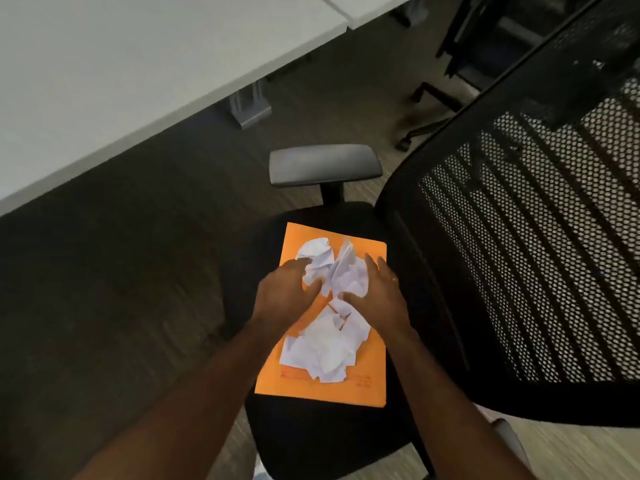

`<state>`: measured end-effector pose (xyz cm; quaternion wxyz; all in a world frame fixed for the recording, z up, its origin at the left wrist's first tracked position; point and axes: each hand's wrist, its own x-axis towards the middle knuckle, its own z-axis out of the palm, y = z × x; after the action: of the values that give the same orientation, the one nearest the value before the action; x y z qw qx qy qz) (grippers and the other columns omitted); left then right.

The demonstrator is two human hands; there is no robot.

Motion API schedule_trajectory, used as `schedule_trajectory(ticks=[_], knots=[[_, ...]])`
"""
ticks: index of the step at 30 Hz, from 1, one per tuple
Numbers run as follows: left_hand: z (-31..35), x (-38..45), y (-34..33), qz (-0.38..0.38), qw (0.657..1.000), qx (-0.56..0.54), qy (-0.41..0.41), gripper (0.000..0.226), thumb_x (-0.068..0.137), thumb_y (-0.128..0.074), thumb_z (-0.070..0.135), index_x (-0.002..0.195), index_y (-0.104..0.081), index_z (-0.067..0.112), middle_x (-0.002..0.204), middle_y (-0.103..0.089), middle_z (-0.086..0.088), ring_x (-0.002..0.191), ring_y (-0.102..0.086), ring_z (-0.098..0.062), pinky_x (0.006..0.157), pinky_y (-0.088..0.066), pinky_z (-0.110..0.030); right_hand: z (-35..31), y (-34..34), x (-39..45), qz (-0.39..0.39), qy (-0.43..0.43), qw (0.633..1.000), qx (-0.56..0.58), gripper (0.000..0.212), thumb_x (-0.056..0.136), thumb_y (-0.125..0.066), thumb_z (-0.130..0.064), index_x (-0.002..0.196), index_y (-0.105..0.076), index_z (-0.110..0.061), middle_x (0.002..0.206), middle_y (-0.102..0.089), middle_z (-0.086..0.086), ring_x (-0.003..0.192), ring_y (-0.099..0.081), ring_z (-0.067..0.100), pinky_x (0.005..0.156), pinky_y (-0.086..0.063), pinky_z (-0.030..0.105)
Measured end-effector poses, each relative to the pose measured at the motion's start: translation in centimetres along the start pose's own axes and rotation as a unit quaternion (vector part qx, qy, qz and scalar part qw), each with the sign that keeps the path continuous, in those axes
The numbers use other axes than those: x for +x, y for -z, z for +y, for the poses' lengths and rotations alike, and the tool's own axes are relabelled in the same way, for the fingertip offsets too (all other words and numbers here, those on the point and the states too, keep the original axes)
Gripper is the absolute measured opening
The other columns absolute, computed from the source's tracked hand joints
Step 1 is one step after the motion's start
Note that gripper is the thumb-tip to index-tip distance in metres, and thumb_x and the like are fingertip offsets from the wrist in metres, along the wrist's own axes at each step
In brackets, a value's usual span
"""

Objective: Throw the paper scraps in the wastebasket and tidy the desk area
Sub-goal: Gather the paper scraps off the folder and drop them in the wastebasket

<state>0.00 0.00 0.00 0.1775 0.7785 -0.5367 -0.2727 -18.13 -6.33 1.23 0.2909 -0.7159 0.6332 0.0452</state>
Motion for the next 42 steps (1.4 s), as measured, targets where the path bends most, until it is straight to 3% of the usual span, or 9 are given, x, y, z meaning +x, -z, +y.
schedule_trajectory(ticks=[4,9,15,19,23,27,33,38,42], knots=[[0.7,2.7,-1.4,0.081,0.990,0.095,-0.068,0.069,0.082,-0.056,0.070,0.139,-0.046,0.033,0.146,-0.050,-0.002,0.127,-0.053,-0.025,0.102,-0.049,-0.044,0.2,-0.8,1.8,-0.054,-0.025,0.998,-0.026,0.114,0.077,-0.071,-0.065,0.159,-0.003,-0.026,0.168,-0.001,0.006,0.153,-0.008,0.035,0.120,-0.026,0.052],[-0.6,5.6,-2.4,-0.013,0.977,0.175,-0.118,0.083,0.085,-0.059,0.064,0.153,-0.018,0.041,0.168,-0.011,-0.004,0.152,-0.019,-0.034,0.118,-0.028,-0.053,1.1,-2.4,2.3,-0.050,-0.005,0.993,-0.107,0.104,0.078,-0.074,-0.058,0.156,-0.010,-0.031,0.167,-0.008,0.003,0.150,-0.019,0.035,0.111,-0.040,0.051],[-0.3,6.6,-3.1,-0.057,0.948,0.279,-0.143,0.085,0.080,-0.074,0.050,0.151,-0.028,0.035,0.152,-0.039,-0.010,0.133,-0.043,-0.034,0.106,-0.043,-0.051,1.3,-3.5,2.9,0.016,0.016,0.992,-0.122,0.069,0.083,-0.075,-0.046,0.142,-0.041,-0.030,0.144,-0.046,0.000,0.127,-0.050,0.024,0.090,-0.053,0.038],[0.3,6.3,-3.4,-0.024,0.962,0.235,-0.136,0.064,0.082,-0.077,0.029,0.139,-0.050,0.035,0.128,-0.057,-0.007,0.113,-0.054,-0.028,0.079,-0.053,-0.037,1.7,-3.9,2.9,0.065,0.058,0.992,-0.092,0.048,0.090,-0.070,-0.028,0.135,-0.053,-0.027,0.132,-0.058,0.002,0.116,-0.058,0.022,0.090,-0.053,0.034],[0.6,5.8,-2.9,-0.004,0.979,0.162,-0.120,0.047,0.085,-0.071,0.023,0.128,-0.060,0.038,0.110,-0.064,-0.003,0.099,-0.059,-0.025,0.065,-0.044,-0.029,2.1,-3.9,2.9,0.088,0.072,0.992,-0.060,0.039,0.092,-0.068,-0.017,0.130,-0.061,-0.022,0.127,-0.064,0.003,0.111,-0.064,0.022,0.091,-0.056,0.036],[0.3,5.1,-1.6,-0.002,0.992,0.089,-0.094,0.043,0.087,-0.070,0.028,0.127,-0.062,0.040,0.106,-0.067,-0.001,0.092,-0.062,-0.022,0.069,-0.051,-0.029,2.6,-3.2,2.5,0.118,0.058,0.991,-0.023,0.033,0.091,-0.069,-0.013,0.123,-0.068,-0.017,0.120,-0.070,0.004,0.106,-0.069,0.022,0.089,-0.056,0.036],[-0.7,3.7,0.6,-0.016,0.995,0.037,-0.086,0.044,0.089,-0.068,0.027,0.131,-0.062,0.039,0.109,-0.068,0.001,0.092,-0.065,-0.020,0.075,-0.057,-0.034,3.0,-1.3,1.3,0.130,0.038,0.991,0.007,0.012,0.093,-0.061,-0.014,0.094,-0.072,-0.018,0.090,-0.073,0.000,0.077,-0.069,0.016,0.070,-0.058,0.032],[-2.7,2.9,2.3,-0.011,0.999,-0.039,-0.024,0.041,0.086,-0.074,0.028,0.125,-0.066,0.036,0.110,-0.072,0.001,0.095,-0.068,-0.020,0.073,-0.052,-0.027,3.2,0.0,-0.4,0.137,0.008,0.979,0.149,0.017,0.091,-0.062,-0.020,0.075,-0.068,-0.023,0.069,-0.069,-0.010,0.061,-0.066,0.005,0.053,-0.049,0.021],[-5.1,2.1,3.8,-0.018,0.996,-0.089,0.007,0.046,0.082,-0.077,0.029,0.126,-0.066,0.031,0.116,-0.073,0.001,0.102,-0.069,-0.019,0.079,-0.057,-0.031,3.1,1.0,-2.7,0.178,0.004,0.945,0.273,0.016,0.086,-0.071,-0.016,0.074,-0.070,-0.025,0.073,-0.073,-0.013,0.065,-0.071,0.005,0.052,-0.053,0.020]])
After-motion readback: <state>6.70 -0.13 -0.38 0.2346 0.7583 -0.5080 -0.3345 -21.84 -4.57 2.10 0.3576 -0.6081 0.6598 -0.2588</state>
